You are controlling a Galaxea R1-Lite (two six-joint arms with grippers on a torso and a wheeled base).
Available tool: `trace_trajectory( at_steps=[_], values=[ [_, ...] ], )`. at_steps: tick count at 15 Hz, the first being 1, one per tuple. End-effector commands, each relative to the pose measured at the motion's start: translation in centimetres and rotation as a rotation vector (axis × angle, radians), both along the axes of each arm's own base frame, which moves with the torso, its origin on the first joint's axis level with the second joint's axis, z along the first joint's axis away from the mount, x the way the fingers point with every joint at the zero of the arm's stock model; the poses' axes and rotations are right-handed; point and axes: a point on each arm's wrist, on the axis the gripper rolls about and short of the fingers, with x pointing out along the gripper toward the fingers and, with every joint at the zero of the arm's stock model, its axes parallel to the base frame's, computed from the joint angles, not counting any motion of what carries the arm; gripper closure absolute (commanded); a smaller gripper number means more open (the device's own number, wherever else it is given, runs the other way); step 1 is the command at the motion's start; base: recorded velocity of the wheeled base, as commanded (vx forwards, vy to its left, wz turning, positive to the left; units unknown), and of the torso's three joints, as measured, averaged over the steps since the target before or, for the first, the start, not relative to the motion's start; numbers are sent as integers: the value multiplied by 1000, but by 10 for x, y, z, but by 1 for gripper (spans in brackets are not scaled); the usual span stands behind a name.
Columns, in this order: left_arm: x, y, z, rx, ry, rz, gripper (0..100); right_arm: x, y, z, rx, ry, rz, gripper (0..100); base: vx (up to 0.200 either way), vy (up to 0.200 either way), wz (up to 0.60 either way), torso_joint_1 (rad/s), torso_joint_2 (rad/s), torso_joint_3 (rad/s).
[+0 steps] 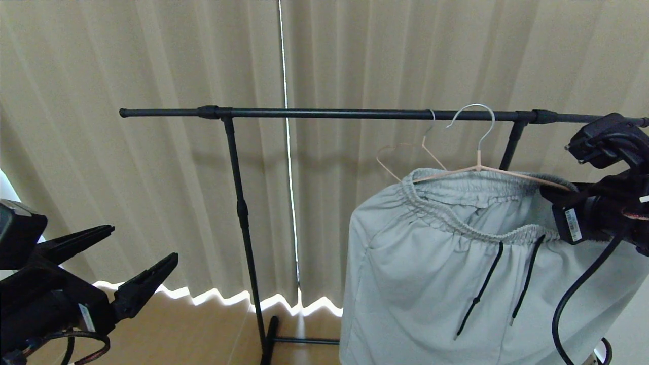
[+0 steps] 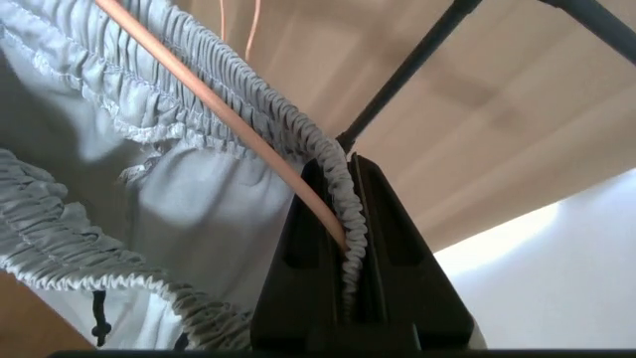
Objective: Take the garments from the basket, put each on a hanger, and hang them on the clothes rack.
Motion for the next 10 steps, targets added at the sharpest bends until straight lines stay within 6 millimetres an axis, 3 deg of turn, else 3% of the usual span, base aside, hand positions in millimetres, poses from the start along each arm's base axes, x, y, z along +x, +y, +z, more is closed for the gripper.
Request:
trace_trajectory(
  at_steps=[1,6,10],
  values=[
    [1,1,0,0,0,7,0,0,0,0,3,0,-2,100,0,200,0,-7,-2,7],
    [1,1,0,0,-1,9,0,-2,-1,2,8,-9,-2,100,0,200,0,2,3,0],
    [-1,1,-2,4,4,5,0,-2,-4,-1,9,-1,-20,100,0,0,0,0,0,0]
  ],
)
